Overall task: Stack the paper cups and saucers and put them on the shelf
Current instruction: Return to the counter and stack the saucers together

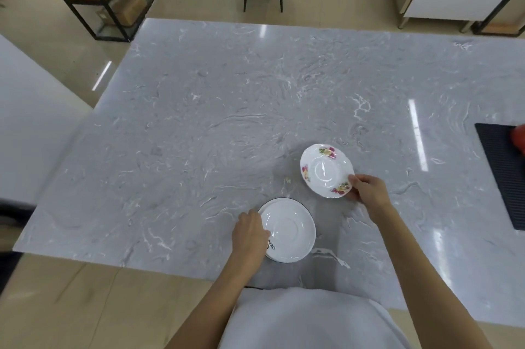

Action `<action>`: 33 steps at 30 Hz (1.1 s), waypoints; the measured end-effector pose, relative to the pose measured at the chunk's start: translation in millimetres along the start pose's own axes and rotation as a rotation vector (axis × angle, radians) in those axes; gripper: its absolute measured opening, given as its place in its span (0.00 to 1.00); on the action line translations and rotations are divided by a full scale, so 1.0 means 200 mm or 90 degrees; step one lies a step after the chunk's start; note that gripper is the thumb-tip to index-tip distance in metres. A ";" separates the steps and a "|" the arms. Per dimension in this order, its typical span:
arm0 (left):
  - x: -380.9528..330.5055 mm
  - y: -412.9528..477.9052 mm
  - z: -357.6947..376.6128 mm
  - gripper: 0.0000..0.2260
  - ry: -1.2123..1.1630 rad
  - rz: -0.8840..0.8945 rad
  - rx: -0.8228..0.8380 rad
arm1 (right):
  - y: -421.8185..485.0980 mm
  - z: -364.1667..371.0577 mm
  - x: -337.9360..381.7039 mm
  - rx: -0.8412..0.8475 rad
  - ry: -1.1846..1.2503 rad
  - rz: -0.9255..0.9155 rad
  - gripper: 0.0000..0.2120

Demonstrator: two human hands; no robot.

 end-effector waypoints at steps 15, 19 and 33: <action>0.18 0.06 0.02 0.07 -0.240 0.015 0.037 | -0.51 0.23 -0.14 0.074 -0.055 -0.019 0.07; 0.18 0.02 0.07 0.08 -0.325 0.029 0.034 | -0.54 0.26 -0.19 0.061 -0.147 -0.045 0.08; 0.28 0.06 0.16 0.11 -0.670 -0.078 0.228 | -0.55 0.28 -0.26 0.074 -0.163 -0.012 0.03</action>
Point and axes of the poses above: each hand's wrist, its own y-axis towards the middle knuckle, its own z-axis out of the palm, x = y × z, the point moved 10 cm from there along y, towards the middle knuckle, and after that the axes turned 5 degrees about -z, right-handed, at the moved point
